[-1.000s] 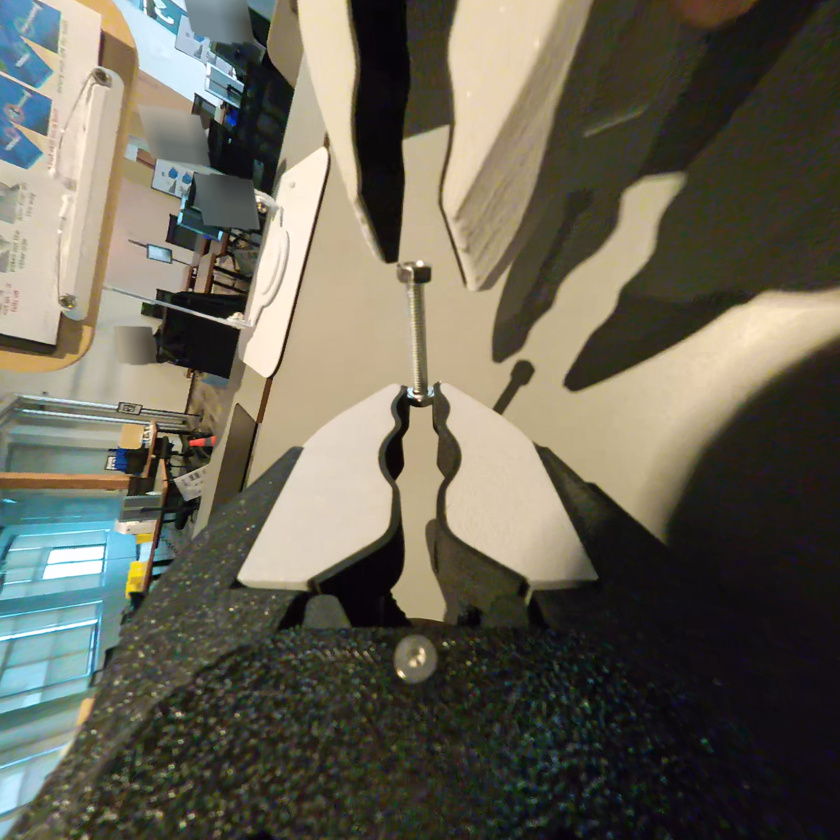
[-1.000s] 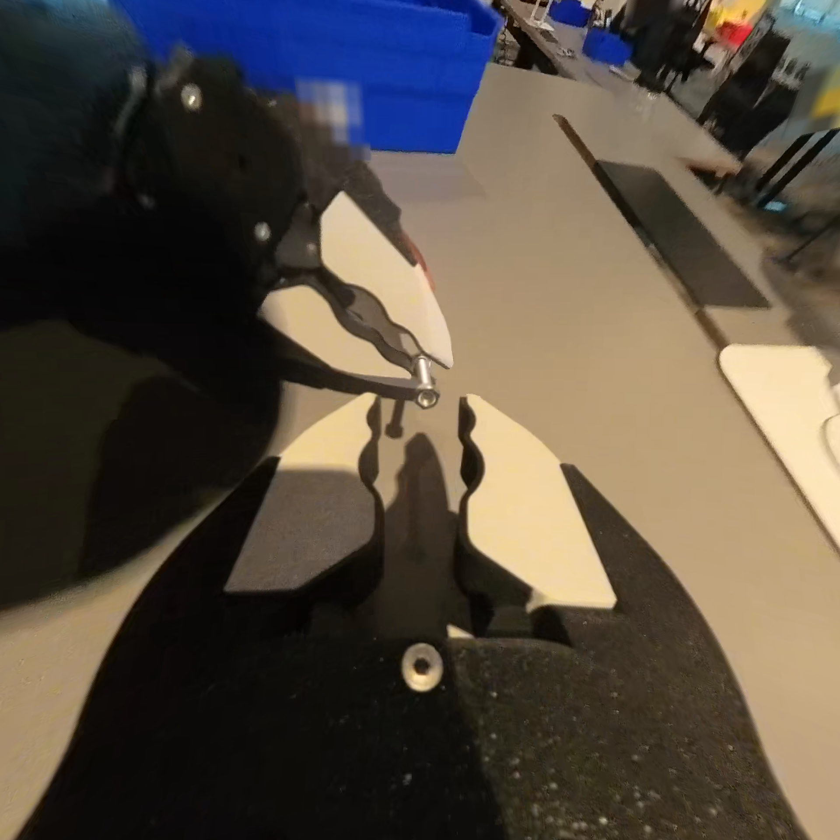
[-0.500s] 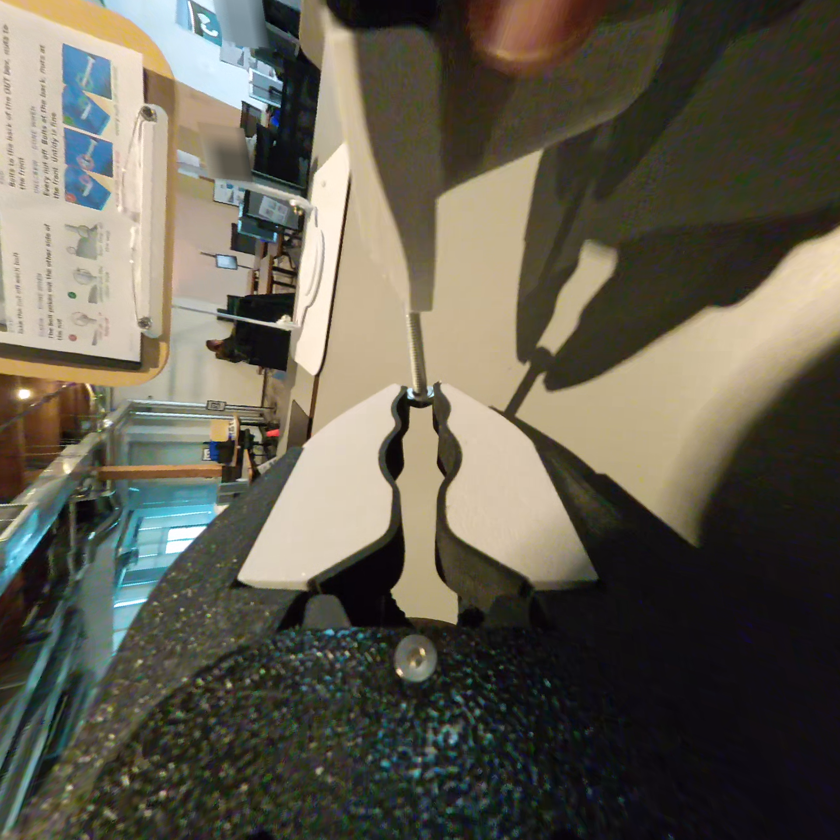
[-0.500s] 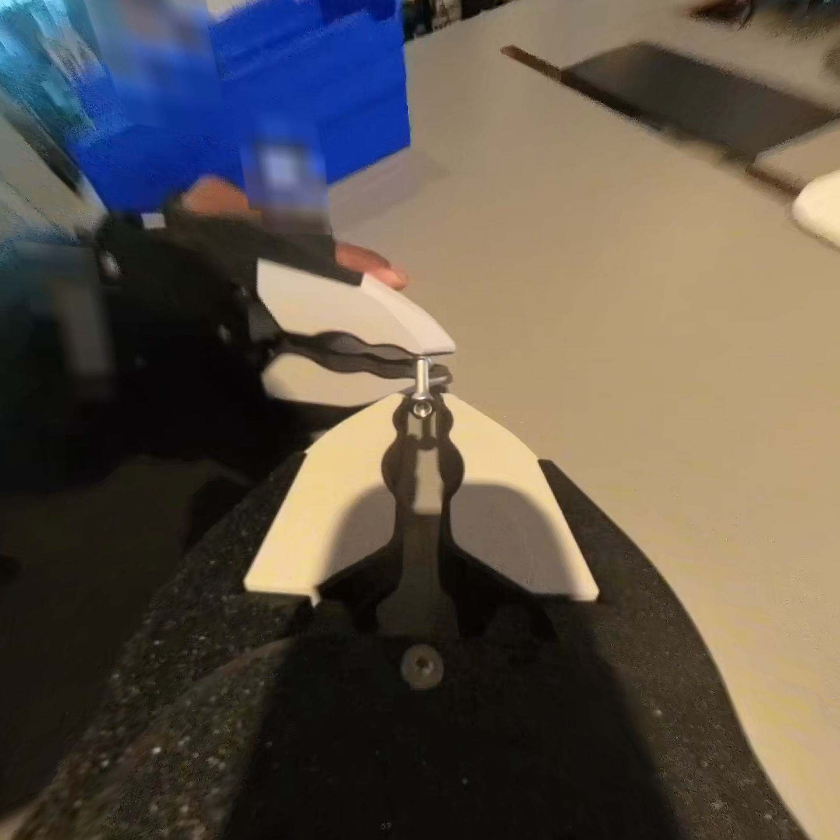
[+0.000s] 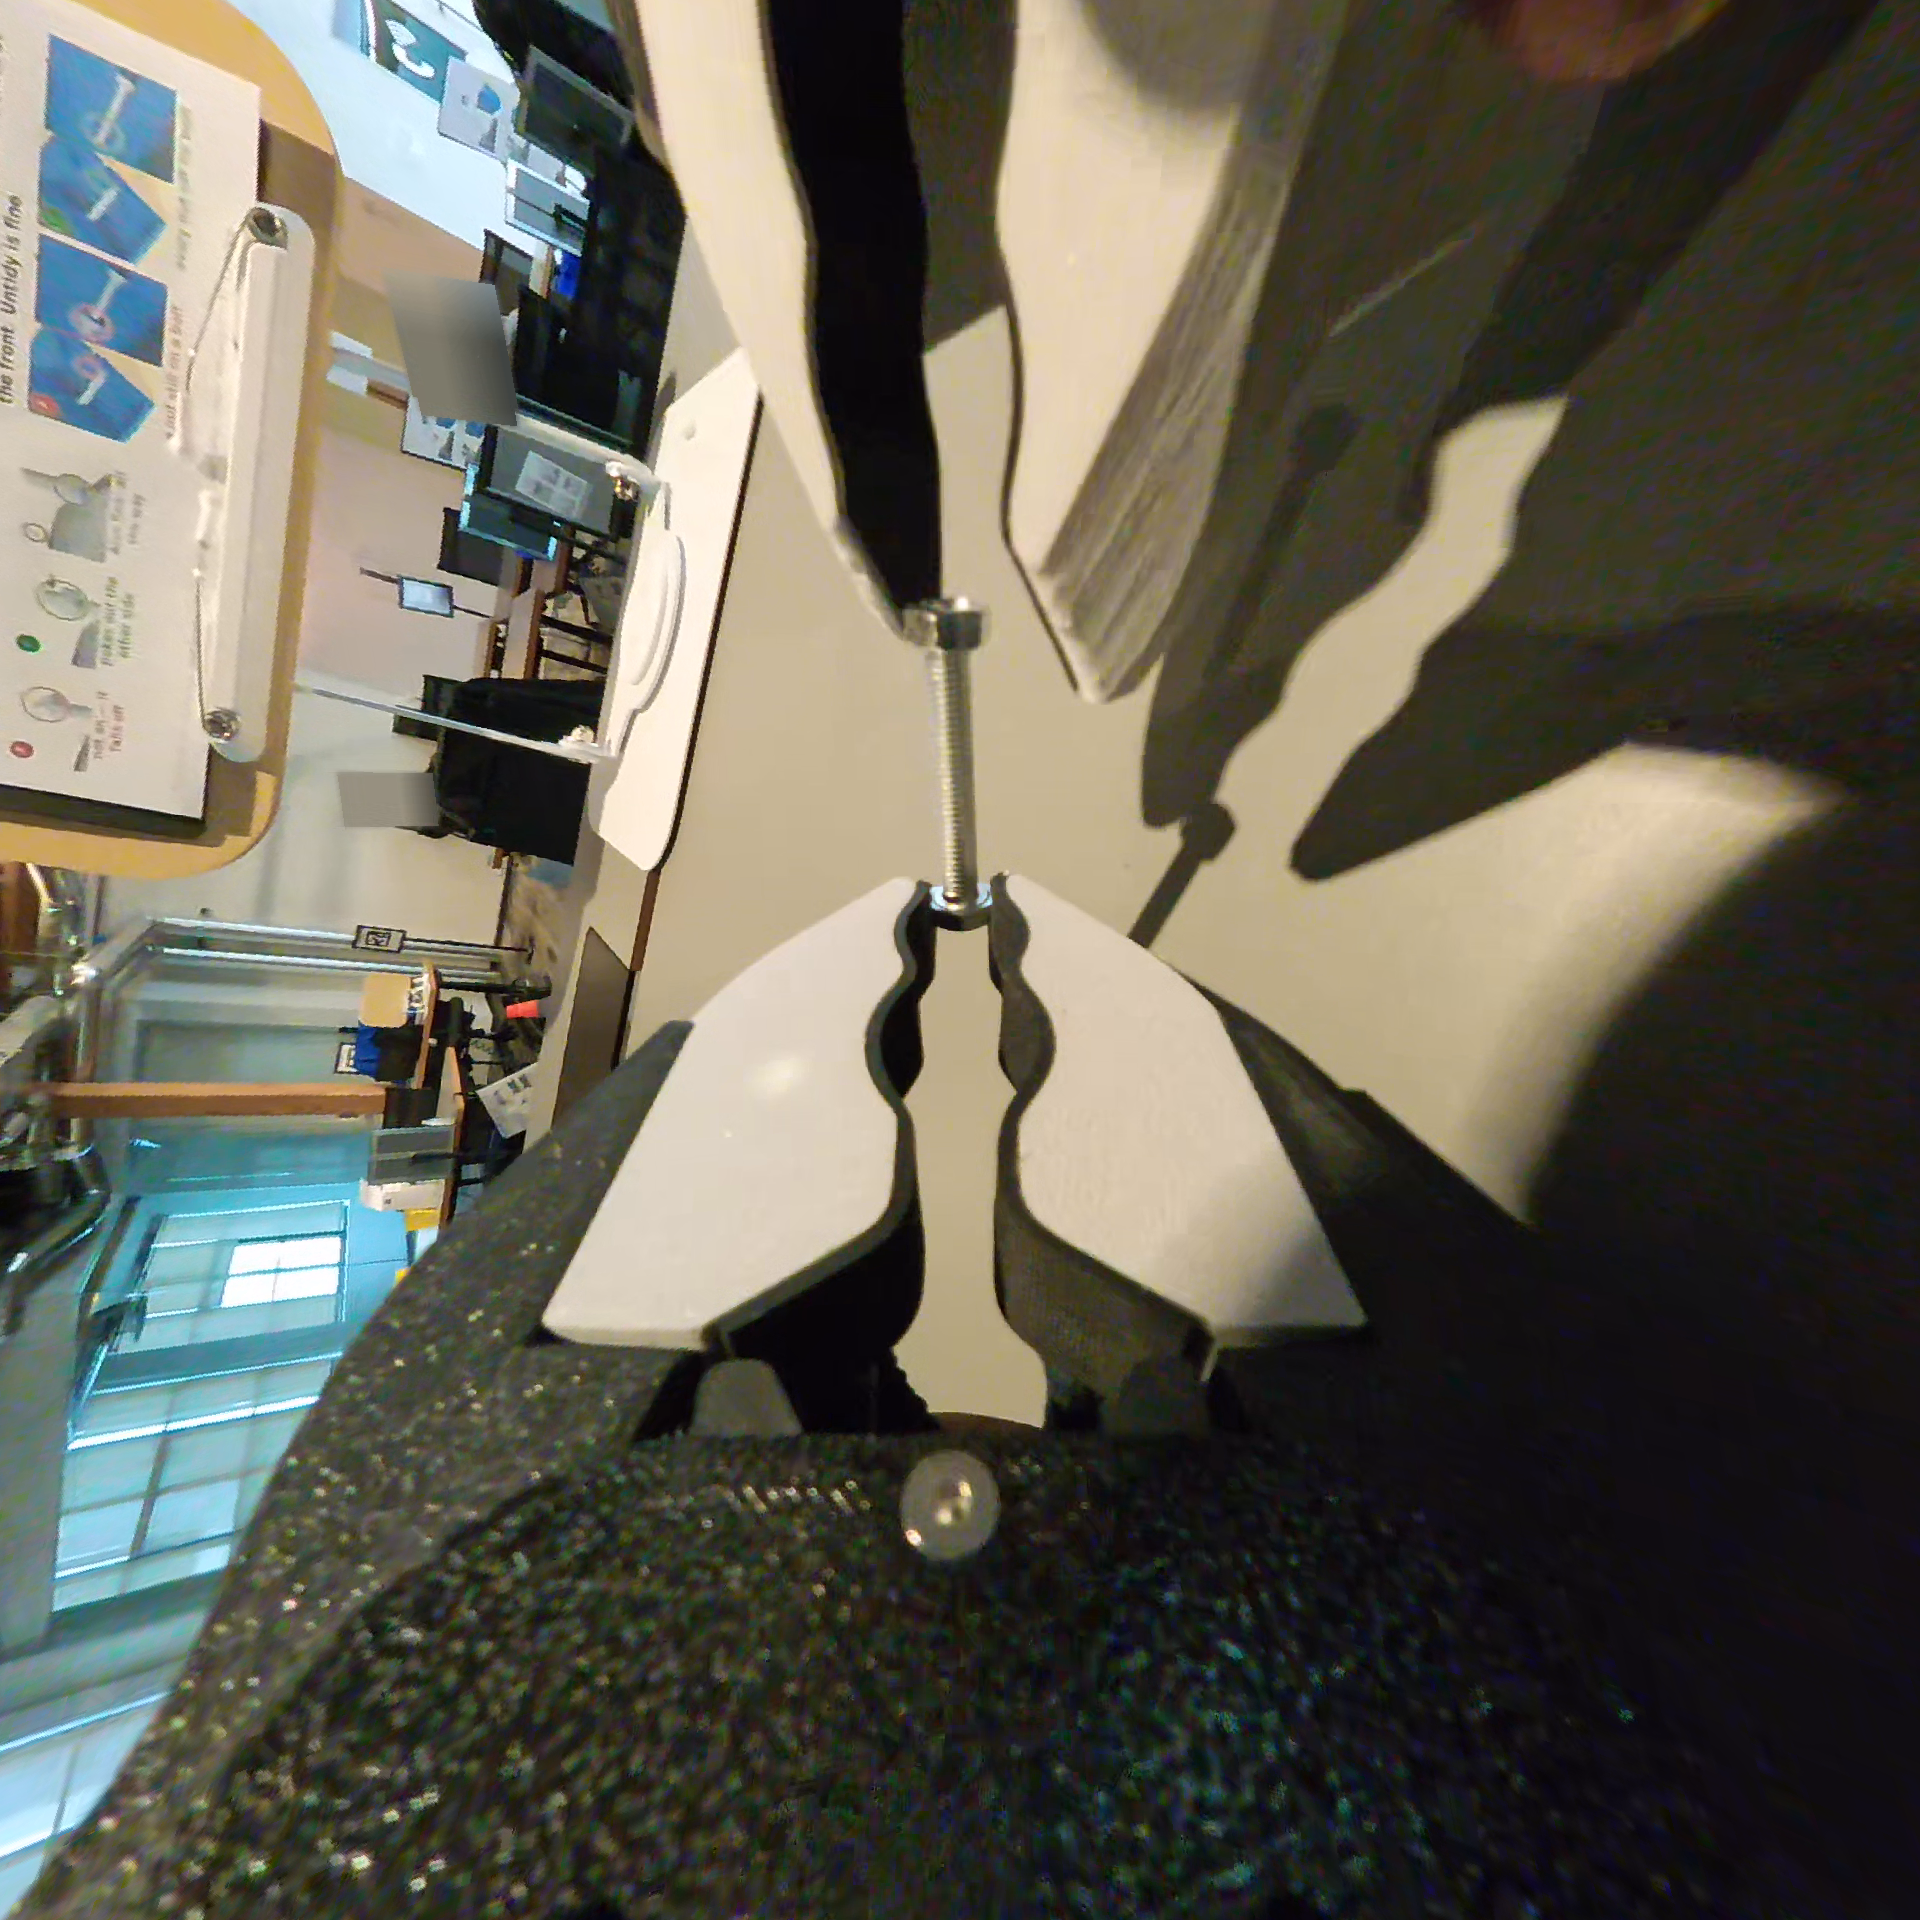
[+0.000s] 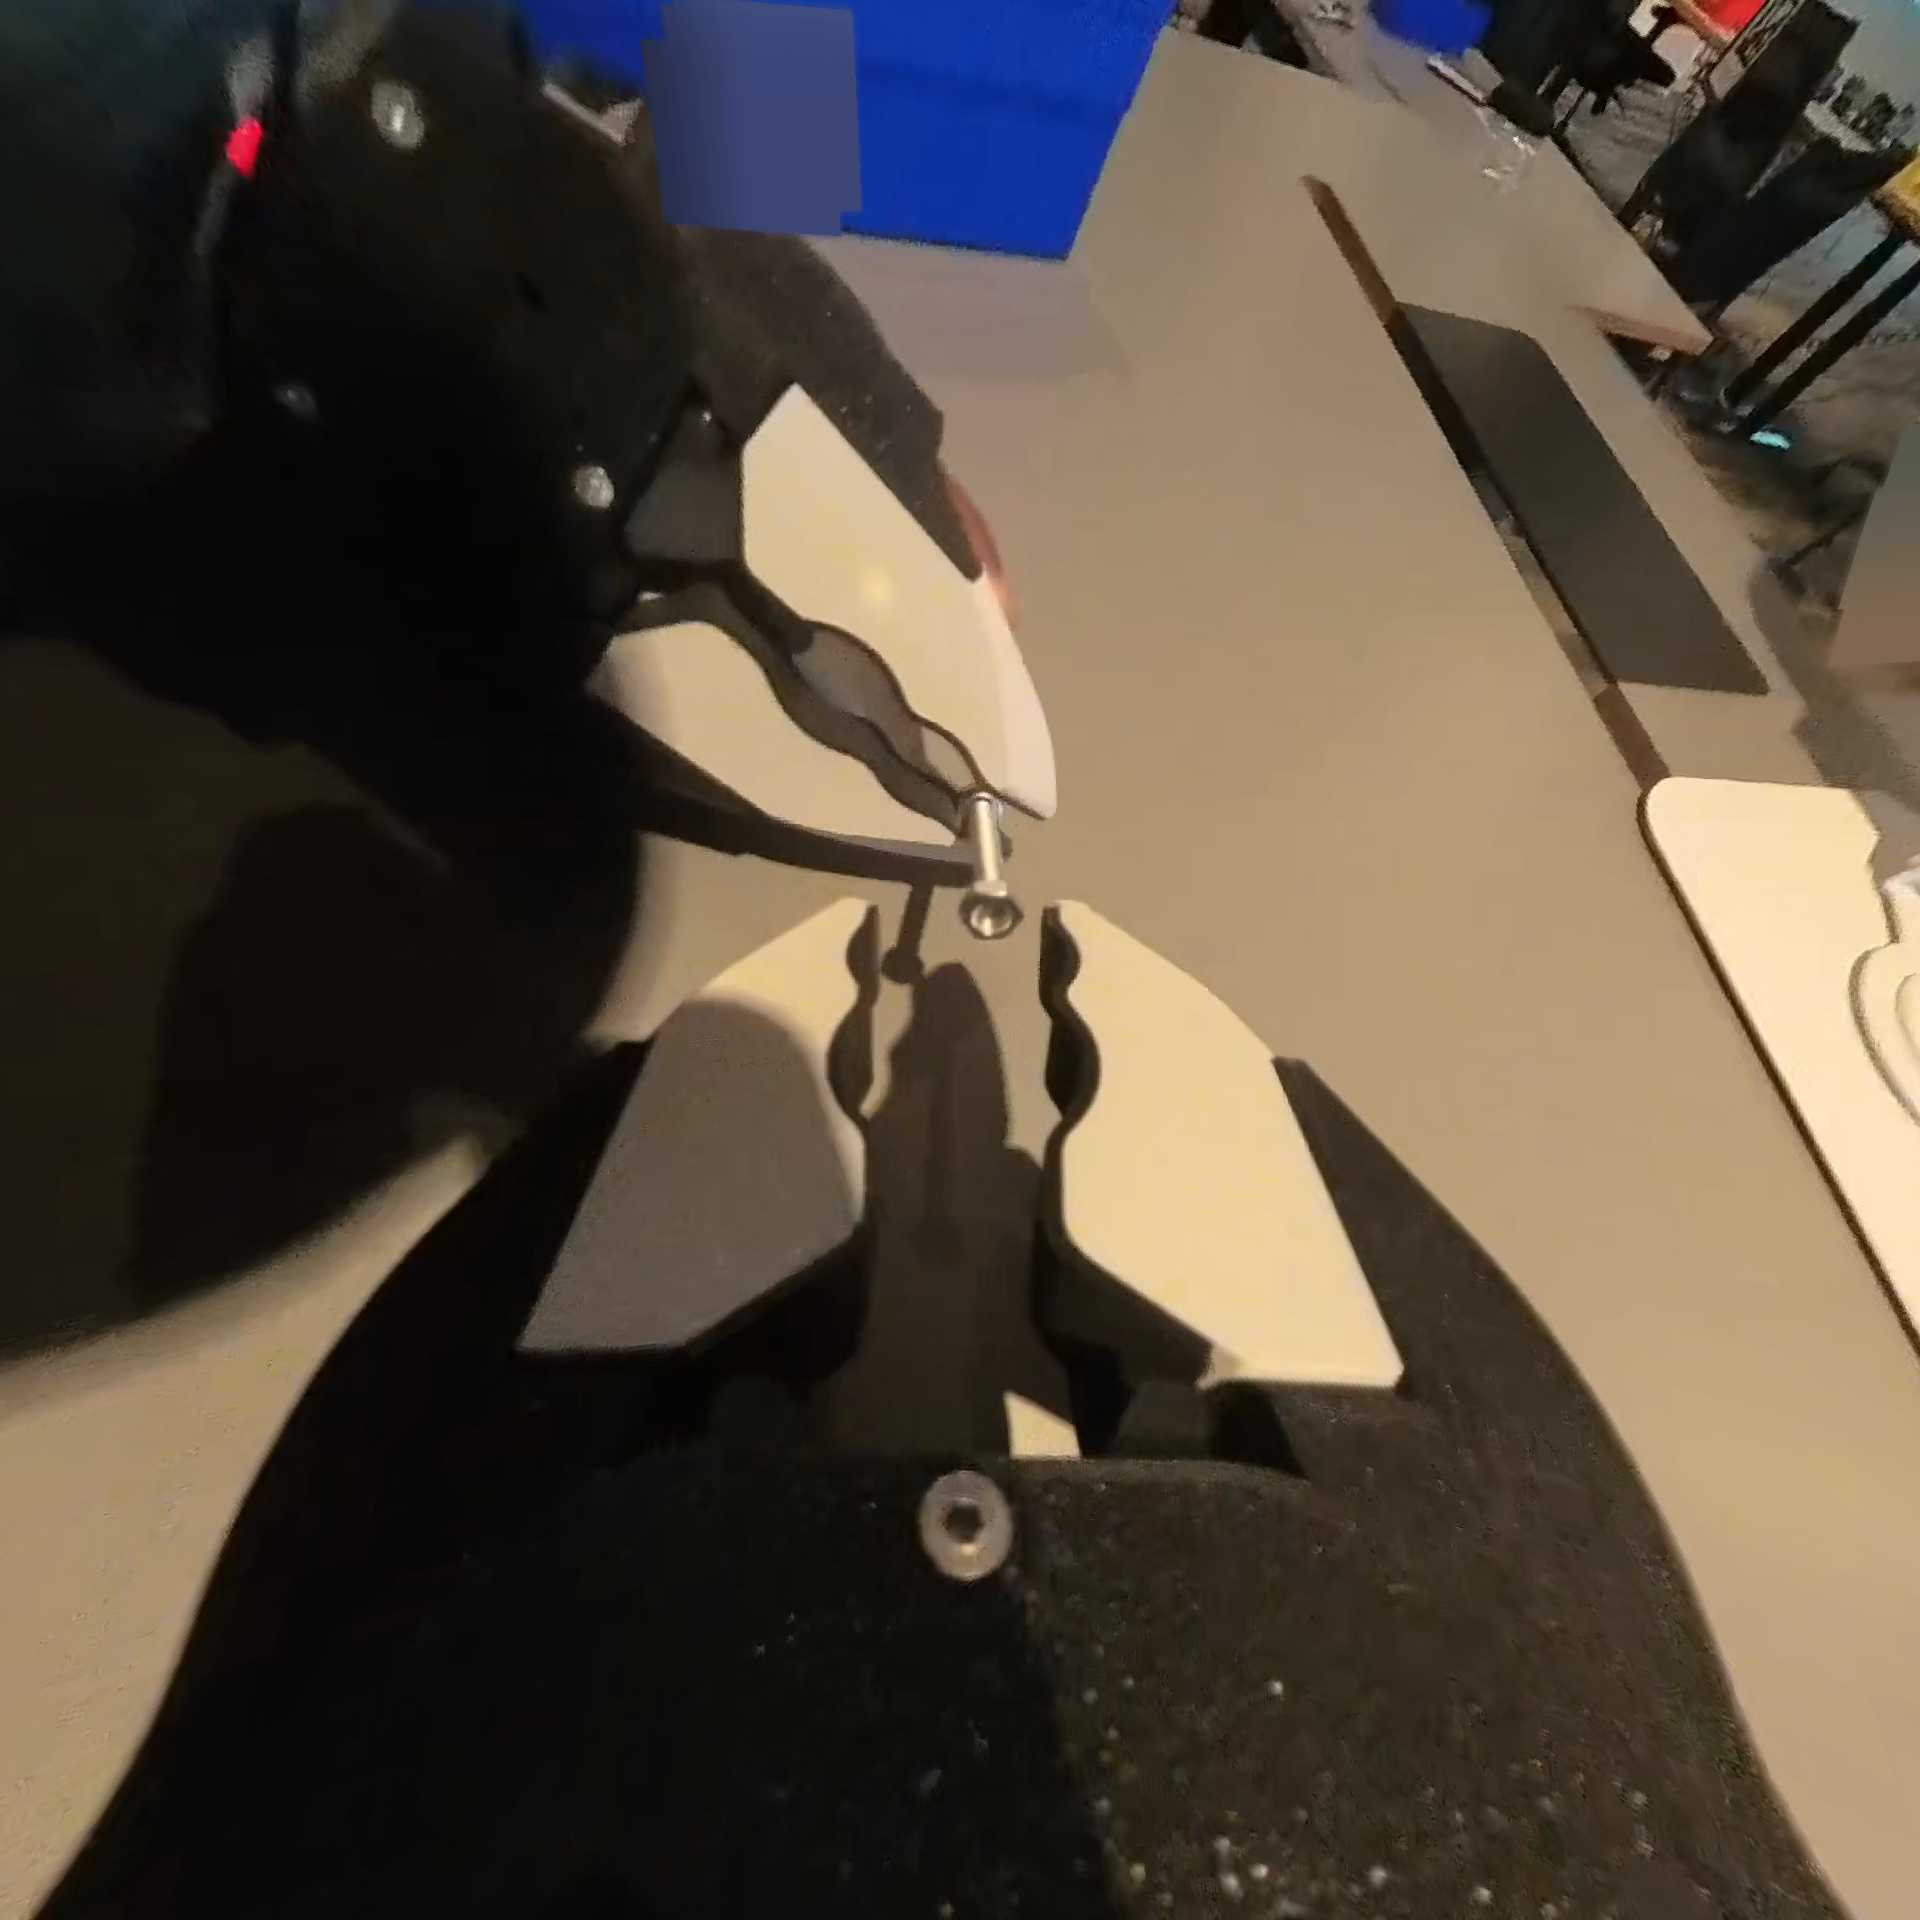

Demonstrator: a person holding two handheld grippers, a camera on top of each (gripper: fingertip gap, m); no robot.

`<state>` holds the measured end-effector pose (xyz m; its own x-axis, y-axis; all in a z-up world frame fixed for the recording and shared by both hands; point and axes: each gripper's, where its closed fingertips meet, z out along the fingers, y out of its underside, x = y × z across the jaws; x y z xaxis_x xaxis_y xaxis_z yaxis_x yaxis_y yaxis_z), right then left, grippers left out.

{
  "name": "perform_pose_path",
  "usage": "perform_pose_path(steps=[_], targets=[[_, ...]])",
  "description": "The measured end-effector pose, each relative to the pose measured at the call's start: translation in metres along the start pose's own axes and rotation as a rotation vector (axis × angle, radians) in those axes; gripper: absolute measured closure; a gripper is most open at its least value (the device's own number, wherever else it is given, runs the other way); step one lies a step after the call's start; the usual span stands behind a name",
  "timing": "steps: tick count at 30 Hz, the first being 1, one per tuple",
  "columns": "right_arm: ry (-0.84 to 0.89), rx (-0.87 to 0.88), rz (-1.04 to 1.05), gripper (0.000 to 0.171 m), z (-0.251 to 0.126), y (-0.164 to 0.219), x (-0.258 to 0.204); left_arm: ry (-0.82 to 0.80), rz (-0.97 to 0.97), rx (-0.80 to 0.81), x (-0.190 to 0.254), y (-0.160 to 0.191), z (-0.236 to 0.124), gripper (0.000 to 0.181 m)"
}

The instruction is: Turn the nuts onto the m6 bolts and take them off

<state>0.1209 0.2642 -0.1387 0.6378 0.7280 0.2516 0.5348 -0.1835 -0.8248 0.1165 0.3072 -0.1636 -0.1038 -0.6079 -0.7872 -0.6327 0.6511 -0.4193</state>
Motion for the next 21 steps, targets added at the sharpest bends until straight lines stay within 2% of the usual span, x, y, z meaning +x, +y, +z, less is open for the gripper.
perform_pose_path(steps=[3, 6, 8, 11, 13, 15, 17, 21], targets=[[0.032, -0.005, -0.005, 0.159, 0.001, 0.000, 0.002, 0.005, 0.014, 0.004, 0.002, -0.001, 0.000, 0.171], [0.040, -0.008, 0.091, 0.160, 0.002, 0.000, 0.005, -0.018, 0.032, -0.010, -0.001, 0.000, 0.000, 0.171], [0.025, 0.001, 0.259, 0.160, 0.003, 0.001, 0.007, -0.048, 0.058, -0.029, -0.004, 0.002, 0.000, 0.171], [-0.061, 0.067, 0.620, 0.160, 0.004, -0.001, 0.004, -0.076, 0.089, -0.047, -0.006, 0.003, 0.001, 0.171], [-0.089, 0.102, 0.711, 0.160, 0.003, -0.001, 0.006, -0.068, 0.066, -0.040, -0.005, 0.003, 0.001, 0.171], [-0.107, 0.113, 0.660, 0.157, 0.003, -0.004, 0.007, -0.059, 0.042, -0.031, -0.005, 0.002, 0.001, 0.171], [-0.098, 0.103, 0.559, 0.137, 0.001, -0.006, 0.009, -0.045, 0.018, -0.024, -0.004, 0.002, 0.001, 0.171], [-0.029, 0.037, 0.265, 0.132, -0.002, -0.002, 0.011, -0.012, -0.010, -0.019, -0.001, 0.004, 0.001, 0.171]])
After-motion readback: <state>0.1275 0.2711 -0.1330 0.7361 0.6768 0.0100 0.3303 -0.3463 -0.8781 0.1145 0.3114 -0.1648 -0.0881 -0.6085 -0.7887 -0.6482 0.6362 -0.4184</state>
